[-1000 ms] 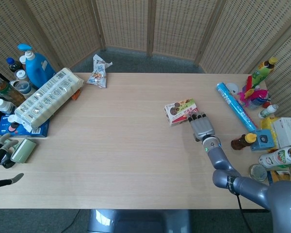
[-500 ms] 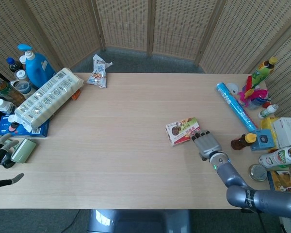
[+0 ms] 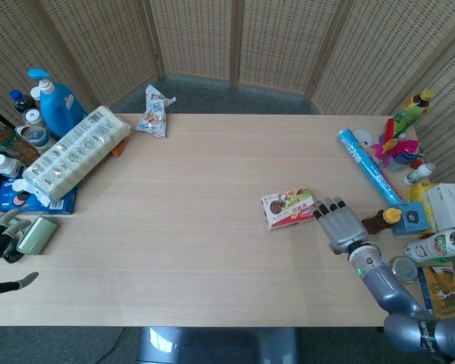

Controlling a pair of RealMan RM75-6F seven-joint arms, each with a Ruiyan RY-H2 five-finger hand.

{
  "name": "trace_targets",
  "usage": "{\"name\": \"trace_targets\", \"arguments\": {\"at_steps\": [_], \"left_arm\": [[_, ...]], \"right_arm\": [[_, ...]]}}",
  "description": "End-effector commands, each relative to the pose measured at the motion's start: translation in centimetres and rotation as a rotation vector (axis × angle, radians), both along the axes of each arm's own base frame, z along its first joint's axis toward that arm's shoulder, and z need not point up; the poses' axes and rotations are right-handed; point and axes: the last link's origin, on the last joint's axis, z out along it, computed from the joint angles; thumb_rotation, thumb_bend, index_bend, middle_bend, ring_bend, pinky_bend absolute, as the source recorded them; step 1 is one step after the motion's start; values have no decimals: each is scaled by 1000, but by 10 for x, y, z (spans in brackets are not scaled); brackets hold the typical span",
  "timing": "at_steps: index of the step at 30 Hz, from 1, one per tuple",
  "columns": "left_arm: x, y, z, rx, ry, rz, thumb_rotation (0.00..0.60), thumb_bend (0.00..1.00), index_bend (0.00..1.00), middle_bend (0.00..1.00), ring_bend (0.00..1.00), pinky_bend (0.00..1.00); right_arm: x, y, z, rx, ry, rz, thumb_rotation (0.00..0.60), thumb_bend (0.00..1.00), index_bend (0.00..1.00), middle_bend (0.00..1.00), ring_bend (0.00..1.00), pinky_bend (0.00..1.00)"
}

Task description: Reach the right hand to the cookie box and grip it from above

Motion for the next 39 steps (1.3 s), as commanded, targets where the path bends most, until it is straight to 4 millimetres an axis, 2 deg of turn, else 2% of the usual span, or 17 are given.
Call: {"name": "trace_targets", "arguments": {"at_steps": [1, 3, 10, 18, 26, 39], "left_arm": [[0, 0, 0, 1, 1, 2, 600, 0, 188, 0, 0, 0], [-1, 1, 0, 1, 2, 3, 600, 0, 188, 0, 0, 0], [-2, 2, 0, 1, 3, 11, 600, 0, 188, 0, 0, 0], [-3, 3, 0, -1, 6, 13, 600, 0, 188, 0, 0, 0], [-3, 3, 0, 0, 7, 16, 600, 0, 188, 0, 0, 0], [-4, 4, -2, -5, 8, 21, 600, 0, 189, 0, 0, 0]], "right_arm": [[6, -9, -11, 29, 0, 15, 600, 95, 0, 0, 0, 0], [9, -15, -17, 39, 6, 22, 600, 3, 0, 0, 0, 0], [29, -37, -39, 6, -40, 60, 600, 0, 0, 0, 0, 0], [41, -57, -58, -11, -69, 51, 600, 0, 0, 0, 0, 0], [38, -70, -77, -9, -42, -8, 600, 0, 0, 0, 0, 0], [33, -78, -91, -2, -28, -48, 600, 0, 0, 0, 0, 0]]}}
